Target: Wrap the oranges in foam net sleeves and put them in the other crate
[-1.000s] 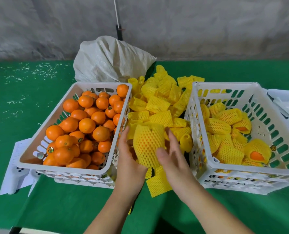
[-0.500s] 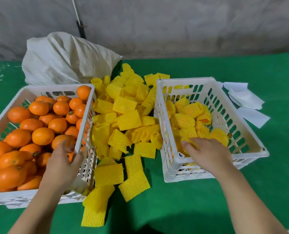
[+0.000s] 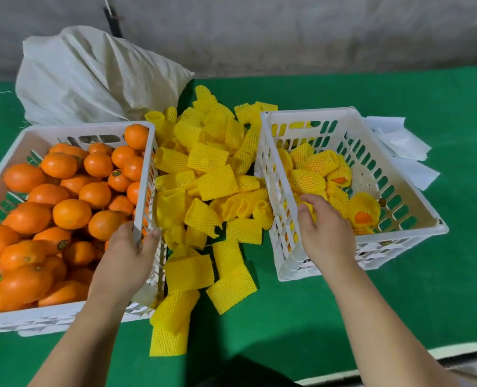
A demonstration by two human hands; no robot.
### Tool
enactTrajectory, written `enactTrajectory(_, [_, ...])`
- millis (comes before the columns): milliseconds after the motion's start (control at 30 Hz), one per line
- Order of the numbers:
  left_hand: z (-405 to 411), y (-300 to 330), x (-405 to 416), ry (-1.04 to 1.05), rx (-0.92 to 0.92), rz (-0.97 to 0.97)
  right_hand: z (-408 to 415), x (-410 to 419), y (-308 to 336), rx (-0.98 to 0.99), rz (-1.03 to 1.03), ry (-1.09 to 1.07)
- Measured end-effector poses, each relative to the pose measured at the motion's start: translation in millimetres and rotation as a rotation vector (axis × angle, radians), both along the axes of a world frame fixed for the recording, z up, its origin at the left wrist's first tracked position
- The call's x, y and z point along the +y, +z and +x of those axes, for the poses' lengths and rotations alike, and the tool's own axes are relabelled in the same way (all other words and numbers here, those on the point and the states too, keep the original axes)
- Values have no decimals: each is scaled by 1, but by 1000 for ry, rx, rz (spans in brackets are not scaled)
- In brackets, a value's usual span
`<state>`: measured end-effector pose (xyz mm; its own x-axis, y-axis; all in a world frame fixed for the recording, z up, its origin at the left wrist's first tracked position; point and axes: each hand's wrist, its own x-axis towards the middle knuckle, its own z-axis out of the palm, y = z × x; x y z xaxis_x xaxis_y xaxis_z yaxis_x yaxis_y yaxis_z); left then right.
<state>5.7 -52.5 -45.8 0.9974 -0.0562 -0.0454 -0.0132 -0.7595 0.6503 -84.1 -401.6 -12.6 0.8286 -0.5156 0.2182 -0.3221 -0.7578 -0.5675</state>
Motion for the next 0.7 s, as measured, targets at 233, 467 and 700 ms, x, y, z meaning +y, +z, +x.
enactTrajectory(233, [24, 9, 43, 43, 240, -315, 3, 80, -33, 38, -425, 148])
enactTrajectory(467, [30, 1, 39, -612, 749, 560, -27, 139, -126, 824, 237, 205])
enactTrajectory(700, [67, 4, 62, -755, 428, 834, -2, 166, -125, 364, 595, 36])
